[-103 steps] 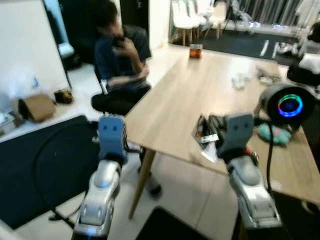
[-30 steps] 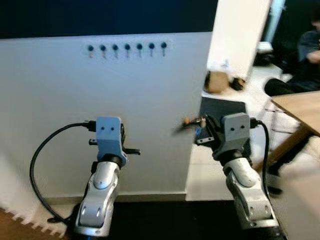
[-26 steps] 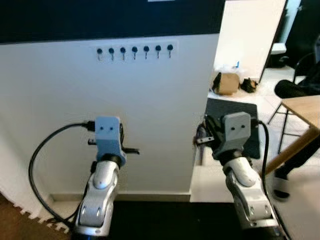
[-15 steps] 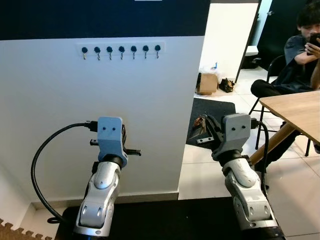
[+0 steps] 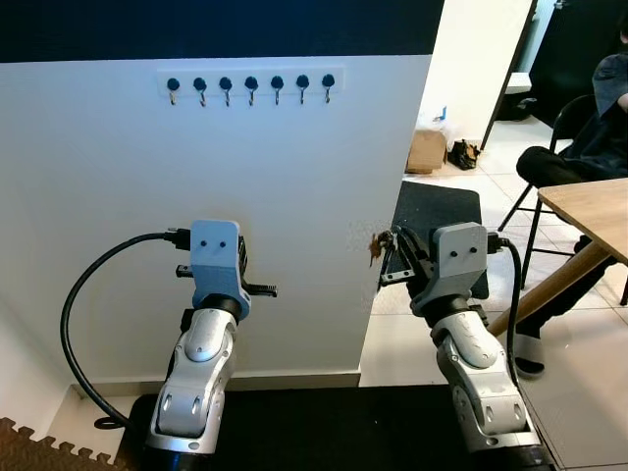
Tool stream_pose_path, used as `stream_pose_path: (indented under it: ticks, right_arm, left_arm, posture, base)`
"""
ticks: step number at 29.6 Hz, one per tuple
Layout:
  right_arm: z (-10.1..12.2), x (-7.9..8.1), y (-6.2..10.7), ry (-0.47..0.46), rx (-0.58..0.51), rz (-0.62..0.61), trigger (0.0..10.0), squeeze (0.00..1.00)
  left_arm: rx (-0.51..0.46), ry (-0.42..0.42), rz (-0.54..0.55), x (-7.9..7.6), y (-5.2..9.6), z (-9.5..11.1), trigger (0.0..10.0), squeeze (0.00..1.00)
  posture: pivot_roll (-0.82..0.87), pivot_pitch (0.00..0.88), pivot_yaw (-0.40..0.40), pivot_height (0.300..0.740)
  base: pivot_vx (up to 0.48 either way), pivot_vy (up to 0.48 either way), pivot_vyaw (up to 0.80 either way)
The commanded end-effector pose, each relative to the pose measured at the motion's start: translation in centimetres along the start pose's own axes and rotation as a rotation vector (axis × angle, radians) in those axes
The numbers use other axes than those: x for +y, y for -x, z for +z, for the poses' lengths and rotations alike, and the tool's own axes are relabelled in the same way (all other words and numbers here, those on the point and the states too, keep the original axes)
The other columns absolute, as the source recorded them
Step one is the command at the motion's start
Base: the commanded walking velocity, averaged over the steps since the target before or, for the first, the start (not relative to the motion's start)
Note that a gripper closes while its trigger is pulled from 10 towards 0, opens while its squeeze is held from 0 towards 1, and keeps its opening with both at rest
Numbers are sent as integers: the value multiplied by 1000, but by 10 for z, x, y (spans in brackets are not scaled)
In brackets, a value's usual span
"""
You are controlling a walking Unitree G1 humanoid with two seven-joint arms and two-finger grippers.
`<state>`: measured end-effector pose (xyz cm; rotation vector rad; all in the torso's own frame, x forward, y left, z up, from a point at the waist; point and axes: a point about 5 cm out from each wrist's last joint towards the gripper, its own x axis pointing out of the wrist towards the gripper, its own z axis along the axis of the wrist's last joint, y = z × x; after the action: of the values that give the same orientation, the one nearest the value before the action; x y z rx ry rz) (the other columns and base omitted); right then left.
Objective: Hang keys on a hook
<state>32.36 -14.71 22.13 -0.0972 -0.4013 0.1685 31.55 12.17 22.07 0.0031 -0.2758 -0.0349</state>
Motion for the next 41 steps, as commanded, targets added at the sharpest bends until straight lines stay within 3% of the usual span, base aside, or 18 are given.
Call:
stream_pose_path:
  ticks: [1, 8, 35, 41]
  right_arm:
    - [0, 7, 3, -3, 1, 23, 10000, 0]
    - [-3, 16, 6, -16, 7, 50, 10000, 0]
    - [-1, 13, 4, -14, 0, 51, 10000, 0]
    - [-6, 13, 11, -15, 20, 48, 10000, 0]
  left_arm:
    - [-2, -35, 11, 6, -1, -1, 10000, 0]
    - [-5, -50, 26, 8, -3, 0, 10000, 0]
    - [-7, -50, 52, 13, -2, 0, 10000, 0]
    - [-6, -54, 53, 15, 2, 0, 10000, 0]
  posture:
    - [21, 116, 28, 740]
    - [24, 121, 30, 740]
    - [25, 124, 28, 740]
    - [21, 129, 26, 740]
  base:
    - [251, 0, 0]
    - [365, 0, 0]
    - [359, 0, 0]
    - [294, 0, 0]
